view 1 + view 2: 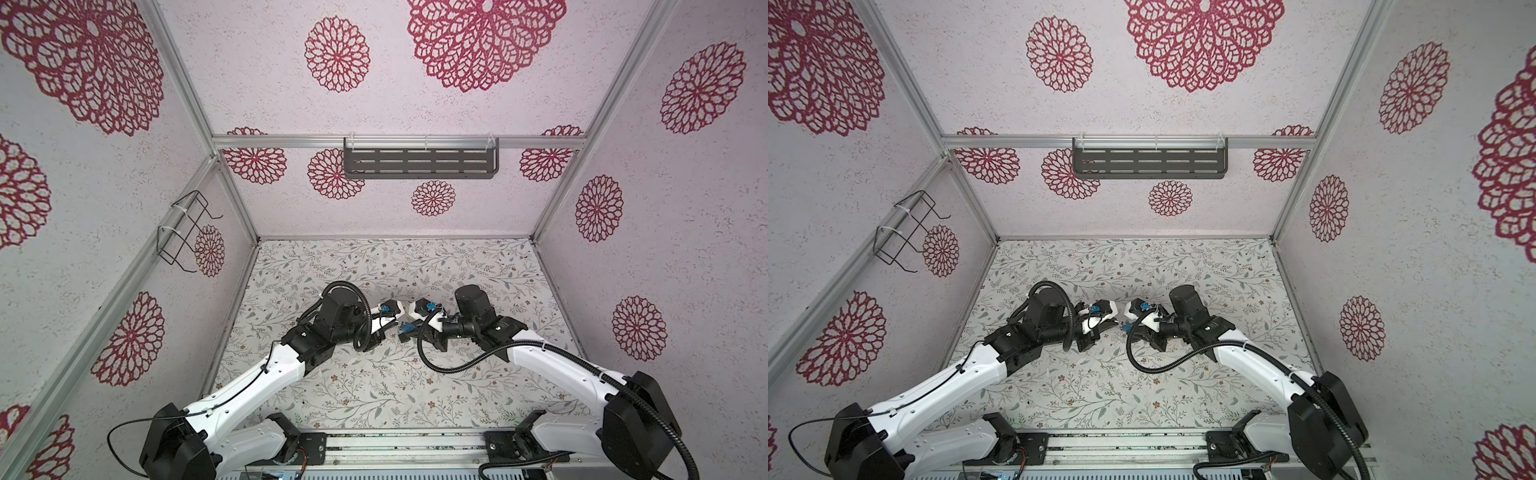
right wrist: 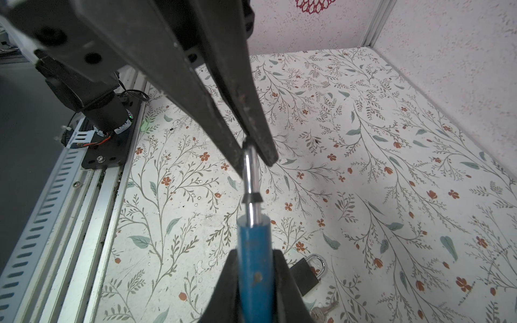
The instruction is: Lock with the key
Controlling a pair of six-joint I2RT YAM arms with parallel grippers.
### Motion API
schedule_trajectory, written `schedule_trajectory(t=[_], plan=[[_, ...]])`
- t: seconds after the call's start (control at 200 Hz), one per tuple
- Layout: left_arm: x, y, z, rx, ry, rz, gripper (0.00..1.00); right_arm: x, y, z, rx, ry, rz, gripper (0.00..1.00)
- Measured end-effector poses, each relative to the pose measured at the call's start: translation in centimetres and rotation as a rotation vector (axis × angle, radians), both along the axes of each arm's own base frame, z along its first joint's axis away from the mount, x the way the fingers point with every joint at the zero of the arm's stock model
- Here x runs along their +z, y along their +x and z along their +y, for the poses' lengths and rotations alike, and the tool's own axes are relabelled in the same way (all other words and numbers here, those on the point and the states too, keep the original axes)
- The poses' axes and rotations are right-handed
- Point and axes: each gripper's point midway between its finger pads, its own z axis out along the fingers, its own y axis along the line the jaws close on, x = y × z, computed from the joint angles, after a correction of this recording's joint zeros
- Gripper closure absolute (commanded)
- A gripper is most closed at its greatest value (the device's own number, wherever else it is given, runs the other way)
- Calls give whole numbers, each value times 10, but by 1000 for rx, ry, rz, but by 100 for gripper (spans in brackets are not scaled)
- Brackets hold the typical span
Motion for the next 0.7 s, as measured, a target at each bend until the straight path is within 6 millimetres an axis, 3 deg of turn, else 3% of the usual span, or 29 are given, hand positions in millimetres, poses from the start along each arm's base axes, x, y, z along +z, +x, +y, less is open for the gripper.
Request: schedule_trajectory(t=[0.701], plan=[[0,2,-4,-15,-10,15,100,0,1,0,5,20,43,100]])
